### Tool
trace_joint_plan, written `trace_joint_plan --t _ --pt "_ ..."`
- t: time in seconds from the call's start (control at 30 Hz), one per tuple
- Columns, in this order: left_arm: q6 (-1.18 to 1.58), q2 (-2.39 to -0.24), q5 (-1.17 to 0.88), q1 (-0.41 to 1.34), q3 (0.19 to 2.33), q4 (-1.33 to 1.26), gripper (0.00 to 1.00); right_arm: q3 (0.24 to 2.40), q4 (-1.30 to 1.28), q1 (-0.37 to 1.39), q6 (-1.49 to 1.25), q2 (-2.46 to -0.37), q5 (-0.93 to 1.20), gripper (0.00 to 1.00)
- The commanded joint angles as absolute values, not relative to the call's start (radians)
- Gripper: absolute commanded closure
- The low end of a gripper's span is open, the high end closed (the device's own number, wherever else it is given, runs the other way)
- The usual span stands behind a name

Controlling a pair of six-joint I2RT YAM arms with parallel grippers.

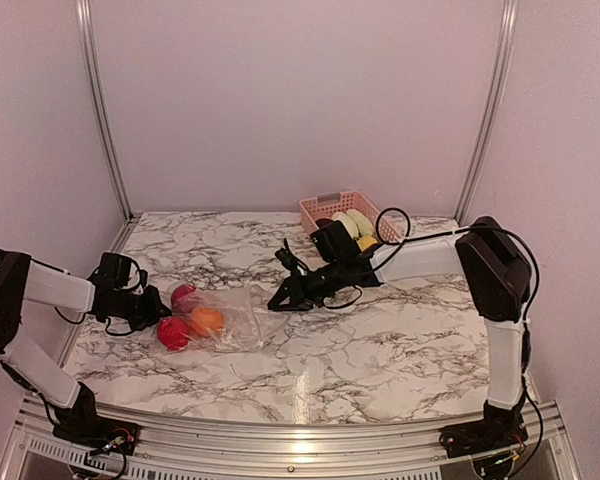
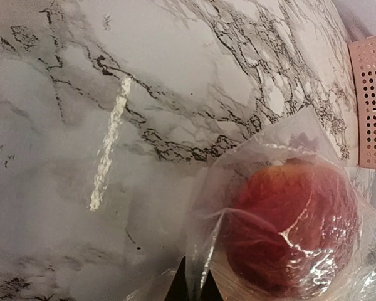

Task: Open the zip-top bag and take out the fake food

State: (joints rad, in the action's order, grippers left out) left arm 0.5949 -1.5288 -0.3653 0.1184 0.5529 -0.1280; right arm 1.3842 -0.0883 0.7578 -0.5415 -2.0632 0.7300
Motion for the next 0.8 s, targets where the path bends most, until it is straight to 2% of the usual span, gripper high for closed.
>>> trace_joint_plan --t 0.0,0.3,0.4,0.77 --pt "0.678 -1.467 -0.354 0.121 0.497 -0.185 1.00 1.456 -0.053 0.795 -0.617 -2.113 0.776 0.83" --pt "0.782 -1.386 -0.295 0.179 0.396 -0.257 1.00 1.511 -0.008 0.839 -0.697 -2.216 0.814 0.84" --pt "0.823 -1.350 -0.267 0.204 0.353 -0.286 1.00 1.513 0.044 0.854 -0.733 -2.238 0.854 0.82" --pt "0.949 -1.289 -0.157 0.330 0.256 -0.355 1.00 1.514 0.220 0.890 -0.891 -2.334 0.912 0.59"
